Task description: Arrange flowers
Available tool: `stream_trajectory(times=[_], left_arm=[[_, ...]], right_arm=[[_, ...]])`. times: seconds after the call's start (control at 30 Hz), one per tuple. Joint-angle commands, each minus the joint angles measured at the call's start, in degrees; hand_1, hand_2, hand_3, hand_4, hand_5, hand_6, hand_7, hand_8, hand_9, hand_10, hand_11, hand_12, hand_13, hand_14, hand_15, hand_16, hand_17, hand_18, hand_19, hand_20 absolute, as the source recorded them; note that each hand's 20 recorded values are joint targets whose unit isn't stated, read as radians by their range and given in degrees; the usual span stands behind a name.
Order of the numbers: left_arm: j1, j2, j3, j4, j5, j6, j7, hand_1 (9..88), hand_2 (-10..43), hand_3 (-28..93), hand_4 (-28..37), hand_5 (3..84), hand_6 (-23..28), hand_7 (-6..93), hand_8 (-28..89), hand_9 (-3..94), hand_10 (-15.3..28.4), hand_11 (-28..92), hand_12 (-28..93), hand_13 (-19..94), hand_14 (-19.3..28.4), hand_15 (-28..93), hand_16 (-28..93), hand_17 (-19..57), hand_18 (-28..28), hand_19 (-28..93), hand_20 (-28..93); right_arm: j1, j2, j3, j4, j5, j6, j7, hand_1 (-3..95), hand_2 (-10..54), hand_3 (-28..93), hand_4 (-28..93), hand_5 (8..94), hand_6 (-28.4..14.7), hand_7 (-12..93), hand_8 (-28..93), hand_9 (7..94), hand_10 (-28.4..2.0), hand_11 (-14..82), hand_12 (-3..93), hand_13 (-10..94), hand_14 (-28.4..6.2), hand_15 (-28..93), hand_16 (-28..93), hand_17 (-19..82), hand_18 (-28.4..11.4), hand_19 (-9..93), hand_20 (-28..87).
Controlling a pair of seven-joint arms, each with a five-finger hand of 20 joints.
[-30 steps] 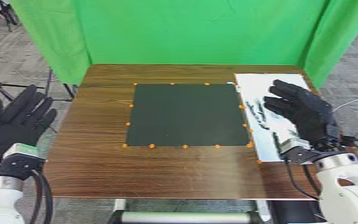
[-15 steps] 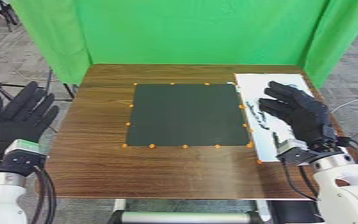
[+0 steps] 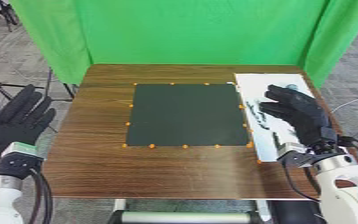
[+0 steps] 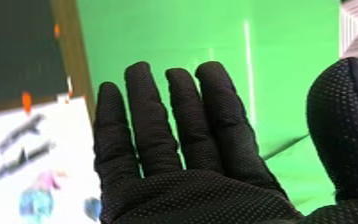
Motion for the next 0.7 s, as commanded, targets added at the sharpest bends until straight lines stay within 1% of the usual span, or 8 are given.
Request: stream_trajectory(times=[0.03,0.2,0.3,0.37,0.5,0.53,0.6,0.7], left_arm=[[1.85,-0.50,-1.13,-0.73,-0.34,1.31,0.43,25.1,12.2,69,-28.3,39.9,6.8,11.3,-8,30.0,13.6,20,6,20,12.5,31,-11,-5.1,10.9,29,8],[2.60,-0.53,-1.56,-0.94,-0.63,1.67,0.77,25.2,12.4,69,-28.3,40.0,7.1,11.6,-8,29.9,13.8,21,6,20,13.2,33,-10,-5.2,10.9,29,8],[3.07,-0.20,-1.26,-1.51,-1.56,4.02,1.20,25.2,12.4,69,-28.3,40.0,7.2,11.9,-8,30.0,14.0,21,6,20,13.5,34,-10,-5.2,11.0,29,8],[3.09,-0.27,-1.32,-1.41,-1.74,3.78,1.20,25.2,12.5,69,-28.3,40.4,7.4,12.5,-8,30.2,14.1,22,7,21,13.7,35,-10,-5.2,11.1,30,8],[3.64,0.02,-1.35,-1.40,-2.45,4.60,2.49,25.2,12.5,69,-28.3,40.7,7.6,13.2,-8,31.0,14.6,23,7,21,14.0,36,-10,-5.1,11.1,30,8],[3.73,0.30,-0.96,-1.69,-3.96,6.02,3.81,25.2,12.5,69,-28.3,40.8,7.6,13.5,-8,31.2,14.6,23,7,21,14.1,36,-11,-5.1,11.1,30,8],[3.92,0.22,-0.91,-1.67,-3.89,5.92,4.08,24.8,12.4,70,-28.3,41.1,7.8,13.8,-9,31.7,14.6,24,7,22,14.2,37,-11,-5.1,11.2,30,8],[4.04,0.37,-0.96,-1.75,-4.01,5.83,4.13,24.5,12.4,70,-28.3,41.4,7.9,14.1,-9,32.4,14.9,25,8,22,14.2,37,-11,-5.0,11.2,30,8]], right_arm=[[-4.36,6.08,2.67,-3.65,-29.81,14.26,11.58,16.2,-0.3,80,-27,46.6,-3.4,20,-14,48.1,-13.8,11.4,12.2,44,-14.3,26,16,18,-19.9,45,27],[-8.50,7.28,5.20,-5.04,-45.11,16.05,17.57,15.1,-7.9,74,-28,47.8,-5.7,24,-13,55.7,-16.7,21.5,19.2,49,-15.2,43,17,21,-21.6,62,31],[-6.22,10.23,1.95,-3.80,-54.13,15.38,23.81,18.2,-9.4,67,-28,48.4,-5.5,36,-15,56.3,-16.7,37.4,27.5,51,-15.4,55,21,24,-22.0,69,35],[-7.75,10.83,3.27,-3.82,-59.16,13.21,24.44,24.2,-9.5,55,-28,47.2,-5.8,49,-18,54.0,-17.1,49.9,36.6,51,-16.1,63,25,25,-22.2,72,37],[-8.08,11.92,3.65,-4.45,-65.44,7.40,26.93,35.6,-9.5,28,-26,47.7,-6.1,61,-21,53.9,-17.4,58.8,47.0,53,-17.1,71,31,27,-22.7,75,40],[-7.40,12.00,4.12,-4.95,-67.50,0.91,27.86,33.5,-9.5,34,-27,48.2,-6.0,61,-21,54.2,-17.4,58.9,47.8,53,-17.0,71,32,27,-22.8,76,41],[-5.94,13.20,3.59,-5.06,-67.58,-5.15,29.94,22.8,-9.5,57,-28,48.9,-5.9,61,-21,54.7,-17.5,59.1,49.0,53,-17.0,72,33,28,-23.0,77,42],[-3.60,15.03,1.55,-4.39,-70.25,-10.46,31.61,22.4,-9.5,59,-28,49.6,-5.8,62,-21,55.2,-17.6,59.4,49.9,54,-17.3,72,34,28,-23.3,77,42]])
